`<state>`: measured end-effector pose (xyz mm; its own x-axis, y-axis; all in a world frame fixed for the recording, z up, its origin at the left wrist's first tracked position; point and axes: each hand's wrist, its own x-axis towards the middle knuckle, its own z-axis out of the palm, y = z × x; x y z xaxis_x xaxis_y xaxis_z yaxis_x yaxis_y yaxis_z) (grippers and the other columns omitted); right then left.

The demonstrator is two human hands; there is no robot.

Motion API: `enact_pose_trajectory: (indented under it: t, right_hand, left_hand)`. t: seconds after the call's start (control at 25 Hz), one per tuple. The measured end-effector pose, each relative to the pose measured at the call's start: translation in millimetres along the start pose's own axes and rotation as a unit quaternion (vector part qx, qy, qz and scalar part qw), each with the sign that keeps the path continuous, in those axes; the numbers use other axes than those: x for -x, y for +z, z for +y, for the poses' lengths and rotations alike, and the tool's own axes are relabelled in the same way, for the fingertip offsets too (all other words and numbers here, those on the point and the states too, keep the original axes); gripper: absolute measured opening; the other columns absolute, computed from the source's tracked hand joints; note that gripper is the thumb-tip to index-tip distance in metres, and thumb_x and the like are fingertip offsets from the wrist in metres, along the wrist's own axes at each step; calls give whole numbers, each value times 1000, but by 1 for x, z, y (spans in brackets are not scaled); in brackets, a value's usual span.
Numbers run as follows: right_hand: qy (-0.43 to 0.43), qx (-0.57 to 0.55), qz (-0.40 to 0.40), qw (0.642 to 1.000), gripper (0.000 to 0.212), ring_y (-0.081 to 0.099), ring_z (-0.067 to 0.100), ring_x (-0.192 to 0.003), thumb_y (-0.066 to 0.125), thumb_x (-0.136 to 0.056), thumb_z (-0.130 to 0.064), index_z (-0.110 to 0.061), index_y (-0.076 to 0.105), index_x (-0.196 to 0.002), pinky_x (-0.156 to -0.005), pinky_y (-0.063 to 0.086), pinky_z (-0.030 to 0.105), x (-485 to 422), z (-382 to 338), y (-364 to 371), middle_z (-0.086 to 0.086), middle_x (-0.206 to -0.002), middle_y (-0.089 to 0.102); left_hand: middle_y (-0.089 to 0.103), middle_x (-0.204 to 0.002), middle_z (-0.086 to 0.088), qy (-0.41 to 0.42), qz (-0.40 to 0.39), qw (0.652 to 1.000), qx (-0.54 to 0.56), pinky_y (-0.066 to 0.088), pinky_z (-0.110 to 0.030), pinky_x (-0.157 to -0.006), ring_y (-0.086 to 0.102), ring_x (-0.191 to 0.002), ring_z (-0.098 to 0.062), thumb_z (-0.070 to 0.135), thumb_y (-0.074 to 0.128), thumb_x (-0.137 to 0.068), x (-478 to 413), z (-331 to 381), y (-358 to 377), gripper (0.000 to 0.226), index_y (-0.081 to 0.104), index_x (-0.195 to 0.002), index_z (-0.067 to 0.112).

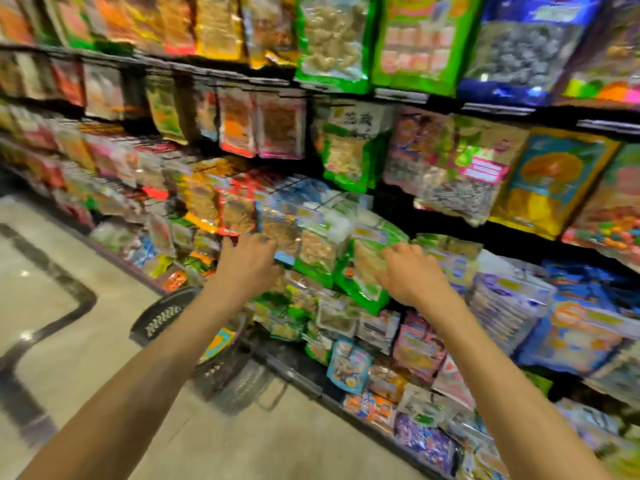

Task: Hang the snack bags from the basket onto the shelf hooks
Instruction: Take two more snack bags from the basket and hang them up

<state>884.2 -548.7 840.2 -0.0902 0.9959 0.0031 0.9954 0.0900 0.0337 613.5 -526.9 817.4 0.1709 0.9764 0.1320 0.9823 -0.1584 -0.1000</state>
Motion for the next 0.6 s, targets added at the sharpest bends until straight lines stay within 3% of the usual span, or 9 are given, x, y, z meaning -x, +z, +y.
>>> enact_pose_trajectory:
  t: [0.28, 0.44, 0.6]
  right_hand:
    - [-51, -8, -11, 999, 51, 41, 34, -130, 50, -98, -41, -14, 42, -140, -101, 40, 48, -72, -188, 12, 14, -141, 45]
    - [-70, -19, -49, 996, 54, 41, 37, -130, 52, -98, -42, -15, 41, -143, -104, 40, 50, -110, -262, 27, 16, -142, 43]
    - [-81, -11, -84, 993, 53, 38, 38, -132, 47, -99, -44, -14, 39, -142, -101, 40, 51, -152, -315, 45, 16, -145, 39]
  left_hand:
    - [53, -130, -12, -51, -8, 999, 15, 45, -49, -89, 49, -121, -35, 41, 48, -96, 0, -184, 33, 41, 49, -129, 16]
    - [52, -133, -13, -64, -21, 998, 3, 43, -49, -94, 50, -121, -35, 40, 48, -96, -7, -265, 51, 49, 43, -139, 18]
    - [54, -127, -15, -81, -29, 996, 5, 44, -48, -91, 52, -117, -37, 42, 46, -97, -18, -324, 72, 44, 49, -132, 16]
